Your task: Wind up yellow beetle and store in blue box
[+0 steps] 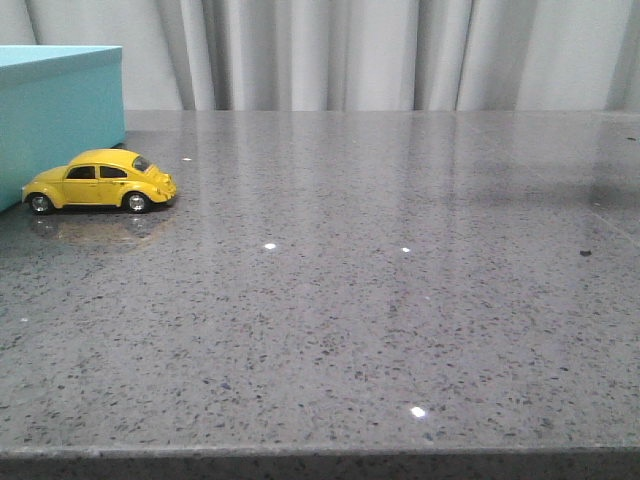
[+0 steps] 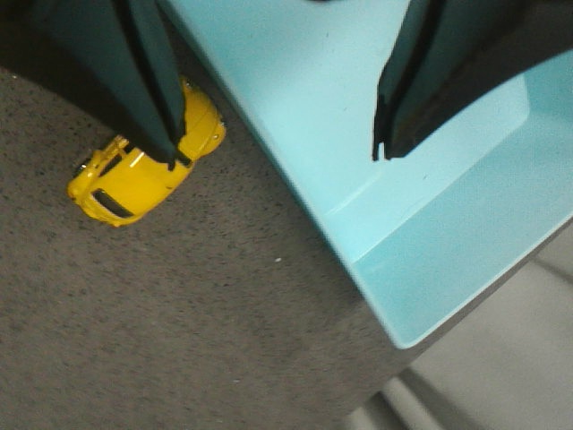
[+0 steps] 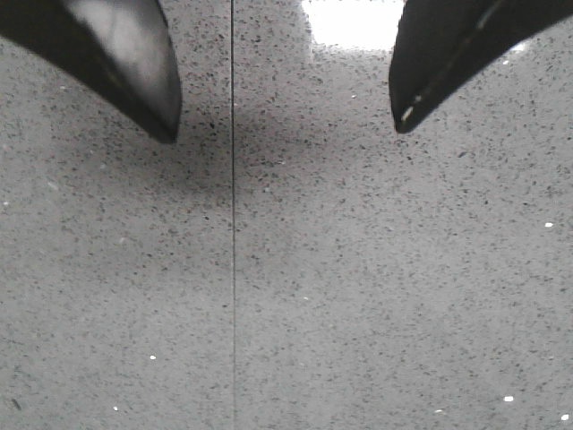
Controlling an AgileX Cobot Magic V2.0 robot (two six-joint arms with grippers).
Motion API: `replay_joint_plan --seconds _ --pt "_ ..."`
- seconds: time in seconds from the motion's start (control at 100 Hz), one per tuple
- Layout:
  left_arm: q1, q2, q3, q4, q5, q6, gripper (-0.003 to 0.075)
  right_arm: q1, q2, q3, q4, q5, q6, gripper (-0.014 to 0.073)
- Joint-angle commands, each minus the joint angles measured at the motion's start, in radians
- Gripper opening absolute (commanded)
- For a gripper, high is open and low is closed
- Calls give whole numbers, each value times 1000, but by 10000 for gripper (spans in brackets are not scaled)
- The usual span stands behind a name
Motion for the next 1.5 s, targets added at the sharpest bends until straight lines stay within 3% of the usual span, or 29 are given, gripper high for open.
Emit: replay_joint_plan --seconds 0.0,0.2,0.41,1.34,1.49 --pt "-47 58 -103 -20 10 96 449 7 -44 -24 -22 -57 -13 498" --pt "-104 221 -238 -17 122 233 442 7 -44 -24 -21 -64 -16 498" --pt "-133 339 -260 -15 163 398 442 7 -44 -24 -21 -68 -33 498" --pt "-133 501 -260 1 188 412 440 7 -44 -24 -21 -71 -58 498" --pt "-133 501 -260 1 191 412 353 7 -44 -24 -21 -71 -58 498"
